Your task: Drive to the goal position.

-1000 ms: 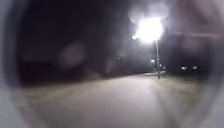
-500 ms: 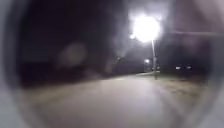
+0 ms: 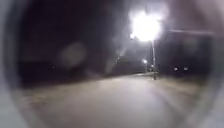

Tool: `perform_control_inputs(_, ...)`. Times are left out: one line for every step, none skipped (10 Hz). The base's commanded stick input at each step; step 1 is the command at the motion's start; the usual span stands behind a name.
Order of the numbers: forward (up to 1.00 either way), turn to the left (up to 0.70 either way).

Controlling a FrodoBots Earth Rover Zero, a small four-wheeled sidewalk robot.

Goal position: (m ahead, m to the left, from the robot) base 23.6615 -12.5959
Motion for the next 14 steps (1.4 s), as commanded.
perform_control_inputs(0.70, 0.00)
perform_control_inputs(0.70, 0.00)
perform_control_inputs(0.70, 0.00)
perform_control_inputs(0.70, 0.00)
perform_control_inputs(0.70, 0.00)
perform_control_inputs(0.70, 0.00)
perform_control_inputs(0.70, 0.00)
perform_control_inputs(0.70, 0.00)
perform_control_inputs(0.70, -0.16)
perform_control_inputs(0.70, -0.29)
perform_control_inputs(0.70, 0.00)
perform_control_inputs(0.70, 0.00)
perform_control_inputs(0.70, 0.00)
perform_control_inputs(0.70, 0.00)
